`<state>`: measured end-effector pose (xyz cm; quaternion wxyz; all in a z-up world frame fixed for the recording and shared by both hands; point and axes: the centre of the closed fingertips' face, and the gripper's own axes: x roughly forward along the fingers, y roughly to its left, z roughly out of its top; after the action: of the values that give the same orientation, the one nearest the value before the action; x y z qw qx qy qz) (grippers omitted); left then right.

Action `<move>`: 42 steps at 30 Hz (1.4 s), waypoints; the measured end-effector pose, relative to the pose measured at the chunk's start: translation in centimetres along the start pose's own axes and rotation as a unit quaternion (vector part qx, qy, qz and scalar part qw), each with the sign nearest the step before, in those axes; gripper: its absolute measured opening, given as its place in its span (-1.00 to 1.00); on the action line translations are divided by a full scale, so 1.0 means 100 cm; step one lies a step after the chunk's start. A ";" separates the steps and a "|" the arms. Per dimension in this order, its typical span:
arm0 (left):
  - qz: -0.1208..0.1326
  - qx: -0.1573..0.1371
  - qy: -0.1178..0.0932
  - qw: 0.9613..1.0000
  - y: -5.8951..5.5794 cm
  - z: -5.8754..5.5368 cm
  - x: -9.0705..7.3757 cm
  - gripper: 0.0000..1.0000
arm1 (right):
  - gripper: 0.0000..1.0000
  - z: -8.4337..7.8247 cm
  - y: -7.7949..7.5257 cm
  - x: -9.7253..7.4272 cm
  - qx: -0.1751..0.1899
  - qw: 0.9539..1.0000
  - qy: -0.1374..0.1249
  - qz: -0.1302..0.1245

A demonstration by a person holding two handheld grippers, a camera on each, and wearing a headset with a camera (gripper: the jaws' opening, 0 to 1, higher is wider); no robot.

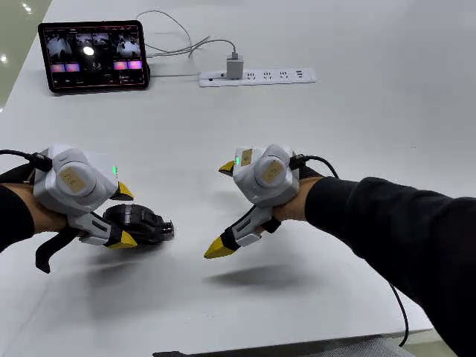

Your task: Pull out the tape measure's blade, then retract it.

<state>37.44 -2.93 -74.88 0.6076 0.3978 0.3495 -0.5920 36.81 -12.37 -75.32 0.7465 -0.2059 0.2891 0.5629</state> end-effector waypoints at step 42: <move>-0.004 0.024 0.019 1.000 0.001 -0.002 0.005 -0.40 | -0.39 0.016 0.016 0.066 -0.068 0.996 0.032 0.049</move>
<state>37.55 -2.99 -75.44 0.5888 0.4221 0.3480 -0.5950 36.92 -6.15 -78.42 0.6924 -0.2595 0.2834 0.6107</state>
